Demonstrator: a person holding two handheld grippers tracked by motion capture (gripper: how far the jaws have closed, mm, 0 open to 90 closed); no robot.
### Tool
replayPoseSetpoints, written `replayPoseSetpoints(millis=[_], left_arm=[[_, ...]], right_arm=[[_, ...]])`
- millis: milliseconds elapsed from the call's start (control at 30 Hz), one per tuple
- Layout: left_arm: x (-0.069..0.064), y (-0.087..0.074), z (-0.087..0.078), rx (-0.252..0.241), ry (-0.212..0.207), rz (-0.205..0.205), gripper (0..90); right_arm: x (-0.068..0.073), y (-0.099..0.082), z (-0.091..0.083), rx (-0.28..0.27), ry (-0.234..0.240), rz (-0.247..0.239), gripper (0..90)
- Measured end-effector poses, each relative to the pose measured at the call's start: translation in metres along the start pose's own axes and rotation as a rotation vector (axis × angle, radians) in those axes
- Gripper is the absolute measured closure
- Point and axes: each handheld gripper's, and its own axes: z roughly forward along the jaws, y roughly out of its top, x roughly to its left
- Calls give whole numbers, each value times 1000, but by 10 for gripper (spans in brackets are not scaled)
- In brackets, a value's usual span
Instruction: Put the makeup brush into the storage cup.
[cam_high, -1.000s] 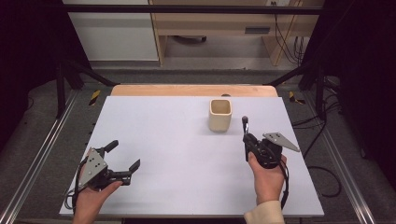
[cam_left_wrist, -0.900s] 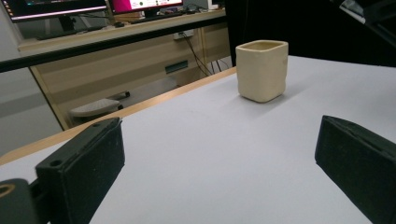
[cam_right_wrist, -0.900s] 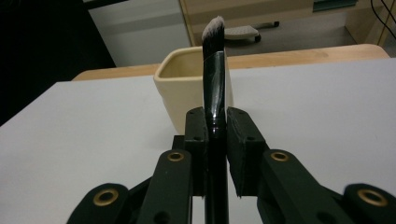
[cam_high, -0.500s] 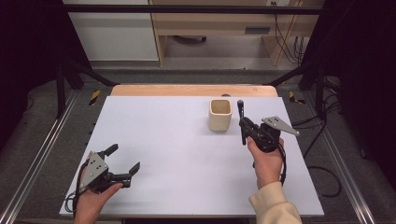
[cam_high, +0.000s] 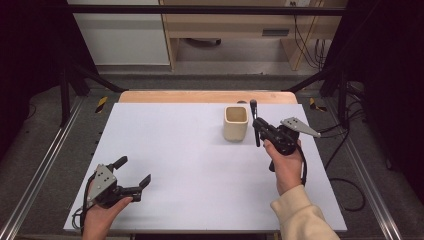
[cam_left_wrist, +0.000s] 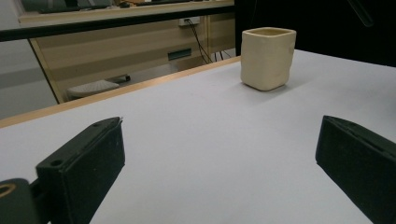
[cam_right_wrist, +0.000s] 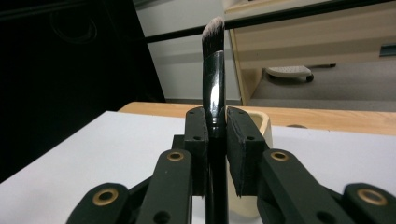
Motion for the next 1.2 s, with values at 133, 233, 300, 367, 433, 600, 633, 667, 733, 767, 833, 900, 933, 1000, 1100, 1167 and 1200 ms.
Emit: replayPoseSetpoints(millis=[133,233,300,367,433,600,633,667,733,767,833,900,933,1000,1100,1167,1200], left_arm=[[0,-1,-2,-10,16,-19,10],[-1,-1,-3,-27,17,-37,12],[-2,-1,-3,-27,13,-37,11],[-3,-2,-2,-21,12,-30,11],[-4,-2,-2,-21,10,-28,11],[-2,-3,0,-15,9,-27,11],[-2,-3,0,-13,9,-26,11],[-2,-4,1,-12,7,-28,11],[-1,-4,2,-11,7,-28,11],[-2,-4,2,-10,5,-27,11],[-2,-4,2,-8,3,-24,11],[-2,-4,2,-6,4,-21,11],[-2,-4,2,-6,4,-22,11],[-2,-4,1,-7,7,-24,11],[-1,-4,1,-5,11,-26,11],[-2,-4,1,-4,12,-20,11],[-2,-4,1,-6,12,-22,12]], right_arm=[[-1,-1,7,-25,12,1,789],[-2,-2,10,-41,18,-5,789],[-3,-1,12,-50,20,-12,788],[-4,1,14,-52,18,-25,788],[-5,3,16,-59,16,-18,788],[-6,10,24,-78,9,-44,789],[-6,11,27,-86,7,-38,788],[-7,12,29,-90,5,-44,788],[-8,13,35,-94,1,-41,788],[-9,14,38,-103,-1,-40,788],[-10,16,44,-112,-1,-48,789],[-11,16,49,-115,-7,-48,788],[-11,17,52,-117,-9,-51,788],[-10,17,57,-126,-10,-52,788],[-10,18,64,-127,-14,-57,788],[-11,18,69,-133,-16,-63,788],[-10,18,71,-136,-16,-61,788]])
